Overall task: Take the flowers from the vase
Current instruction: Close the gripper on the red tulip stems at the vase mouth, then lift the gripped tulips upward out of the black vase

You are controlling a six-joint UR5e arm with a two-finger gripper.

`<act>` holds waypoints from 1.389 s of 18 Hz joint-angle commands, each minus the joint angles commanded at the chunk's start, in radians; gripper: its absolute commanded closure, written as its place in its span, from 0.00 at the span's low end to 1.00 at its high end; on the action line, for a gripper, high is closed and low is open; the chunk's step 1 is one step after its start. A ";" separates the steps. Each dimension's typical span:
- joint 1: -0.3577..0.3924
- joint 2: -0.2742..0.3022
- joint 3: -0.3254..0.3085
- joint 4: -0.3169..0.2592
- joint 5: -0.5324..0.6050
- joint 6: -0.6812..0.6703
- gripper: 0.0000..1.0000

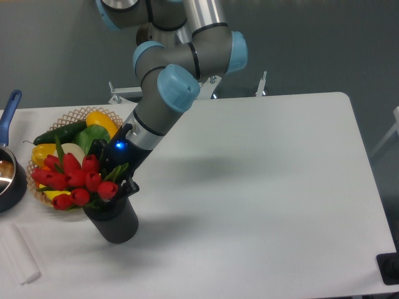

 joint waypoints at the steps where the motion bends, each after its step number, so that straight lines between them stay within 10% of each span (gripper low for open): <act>1: 0.000 0.000 0.000 0.000 0.000 0.000 0.49; 25: 0.137 0.084 0.072 -0.002 -0.252 -0.213 0.54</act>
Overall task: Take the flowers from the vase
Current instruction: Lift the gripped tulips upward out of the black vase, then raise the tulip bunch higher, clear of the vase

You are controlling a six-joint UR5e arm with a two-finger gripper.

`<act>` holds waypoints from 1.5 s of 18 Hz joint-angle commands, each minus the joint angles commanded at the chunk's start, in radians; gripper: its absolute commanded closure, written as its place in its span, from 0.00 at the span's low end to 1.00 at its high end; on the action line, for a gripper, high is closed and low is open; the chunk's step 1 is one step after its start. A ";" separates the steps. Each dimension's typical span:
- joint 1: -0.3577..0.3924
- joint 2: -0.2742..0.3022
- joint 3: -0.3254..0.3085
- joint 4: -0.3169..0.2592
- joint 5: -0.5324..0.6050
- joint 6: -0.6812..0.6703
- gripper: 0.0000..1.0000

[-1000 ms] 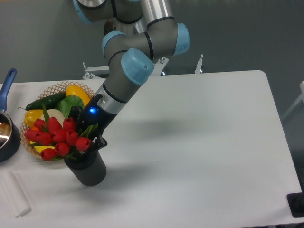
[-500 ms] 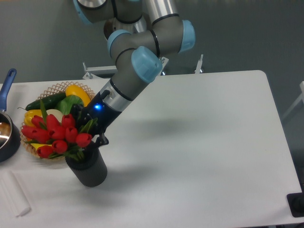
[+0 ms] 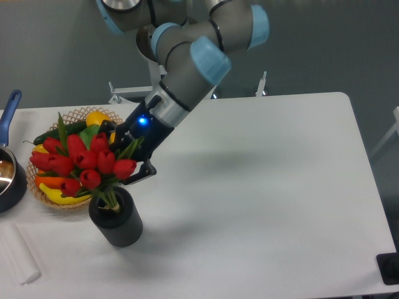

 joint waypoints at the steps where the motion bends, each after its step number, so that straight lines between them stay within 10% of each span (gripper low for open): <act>1: 0.002 0.002 0.014 0.000 -0.003 -0.020 0.54; 27: 0.032 0.005 0.107 -0.002 -0.127 -0.236 0.54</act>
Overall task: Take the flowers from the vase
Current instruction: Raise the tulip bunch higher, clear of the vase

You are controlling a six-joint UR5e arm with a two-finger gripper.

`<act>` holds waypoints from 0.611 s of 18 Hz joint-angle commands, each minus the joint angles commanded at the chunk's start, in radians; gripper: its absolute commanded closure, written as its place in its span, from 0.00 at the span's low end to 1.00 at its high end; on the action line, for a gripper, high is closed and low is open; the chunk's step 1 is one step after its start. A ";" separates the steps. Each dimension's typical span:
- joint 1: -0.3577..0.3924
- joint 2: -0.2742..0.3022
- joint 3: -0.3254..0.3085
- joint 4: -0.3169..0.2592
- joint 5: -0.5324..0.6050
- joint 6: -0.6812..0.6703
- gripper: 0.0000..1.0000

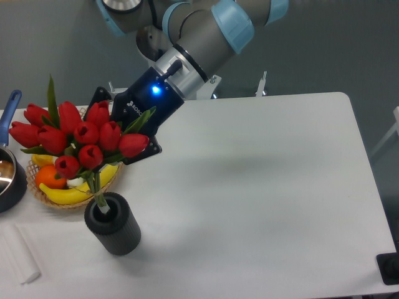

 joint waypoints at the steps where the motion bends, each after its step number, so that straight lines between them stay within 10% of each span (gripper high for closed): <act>1: 0.014 0.002 0.009 -0.002 -0.005 -0.002 0.54; 11: 0.173 -0.035 0.110 0.002 -0.067 0.018 0.54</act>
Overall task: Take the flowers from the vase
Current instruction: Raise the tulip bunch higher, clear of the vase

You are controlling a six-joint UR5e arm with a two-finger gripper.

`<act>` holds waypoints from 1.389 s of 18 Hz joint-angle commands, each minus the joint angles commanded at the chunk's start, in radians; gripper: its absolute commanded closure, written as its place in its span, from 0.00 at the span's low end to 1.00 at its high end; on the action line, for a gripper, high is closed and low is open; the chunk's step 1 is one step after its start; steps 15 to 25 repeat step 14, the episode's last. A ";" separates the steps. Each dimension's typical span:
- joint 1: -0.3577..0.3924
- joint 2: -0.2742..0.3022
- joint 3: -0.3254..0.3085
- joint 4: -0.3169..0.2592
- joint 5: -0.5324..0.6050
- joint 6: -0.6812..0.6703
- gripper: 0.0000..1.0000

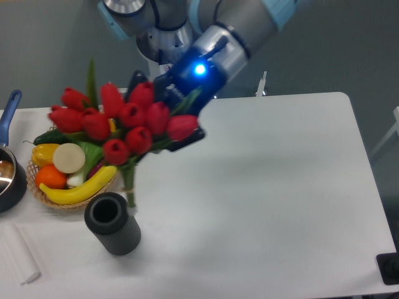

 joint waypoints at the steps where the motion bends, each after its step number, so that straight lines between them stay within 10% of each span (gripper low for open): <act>1: 0.012 -0.014 0.008 0.002 0.000 0.027 0.54; 25: 0.115 -0.074 -0.001 0.000 0.005 0.213 0.54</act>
